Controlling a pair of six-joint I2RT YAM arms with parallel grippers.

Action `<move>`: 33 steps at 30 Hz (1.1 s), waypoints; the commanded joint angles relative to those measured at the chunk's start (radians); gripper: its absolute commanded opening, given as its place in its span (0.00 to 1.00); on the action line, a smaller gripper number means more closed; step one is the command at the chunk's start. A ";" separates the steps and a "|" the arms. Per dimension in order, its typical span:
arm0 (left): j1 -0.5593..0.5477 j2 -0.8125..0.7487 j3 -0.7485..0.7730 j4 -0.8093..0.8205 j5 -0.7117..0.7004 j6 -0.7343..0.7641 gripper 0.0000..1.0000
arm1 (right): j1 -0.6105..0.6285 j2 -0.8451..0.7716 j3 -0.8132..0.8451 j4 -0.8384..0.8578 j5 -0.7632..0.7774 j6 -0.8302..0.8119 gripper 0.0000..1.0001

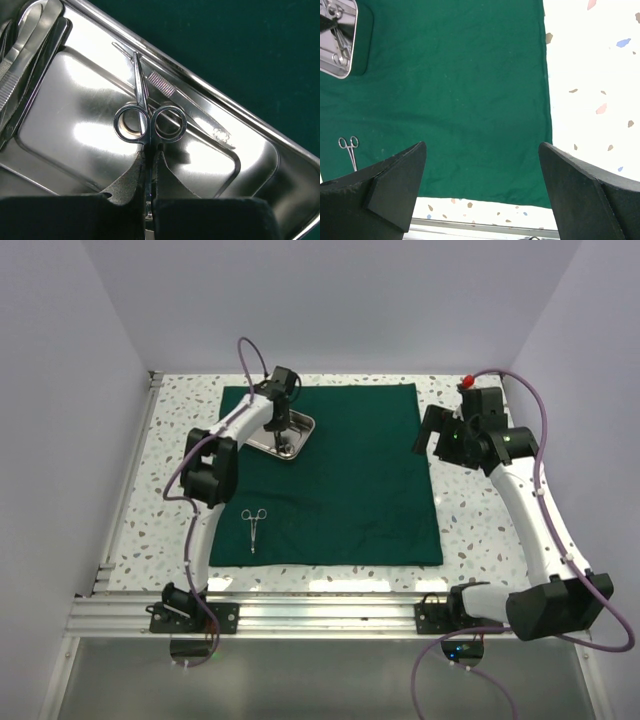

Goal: Open and lay out the surgical kit
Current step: Pick up the medical item from the container, then place the medical item in the surgical kit.

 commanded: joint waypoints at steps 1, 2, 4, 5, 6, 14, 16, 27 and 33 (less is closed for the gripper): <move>-0.007 -0.097 0.058 -0.073 0.007 0.022 0.00 | -0.005 -0.036 0.002 0.029 -0.018 0.005 0.99; -0.003 -0.109 0.068 -0.073 0.010 0.026 0.00 | -0.006 -0.038 0.005 0.030 -0.024 0.009 0.99; 0.003 -0.141 0.091 -0.073 0.016 0.028 0.00 | -0.004 -0.043 0.005 0.039 -0.029 0.014 0.99; 0.011 -0.157 0.089 -0.058 0.027 0.034 0.00 | -0.007 -0.046 0.004 0.043 -0.033 0.015 0.99; 0.016 -0.171 0.089 -0.050 0.033 0.033 0.00 | -0.004 -0.047 0.002 0.044 -0.039 0.018 0.99; 0.054 -0.263 0.121 -0.009 0.065 0.069 0.00 | -0.006 -0.064 -0.015 0.059 -0.067 0.032 0.99; 0.055 -0.275 0.144 -0.062 0.078 0.073 0.00 | -0.006 -0.063 -0.010 0.058 -0.075 0.031 0.99; 0.025 -0.761 -0.438 -0.172 0.185 0.050 0.00 | -0.002 0.013 0.073 0.087 -0.144 0.043 0.99; -0.009 -1.130 -0.902 -0.132 0.116 -0.067 0.00 | 0.010 0.026 0.057 0.108 -0.171 0.052 0.99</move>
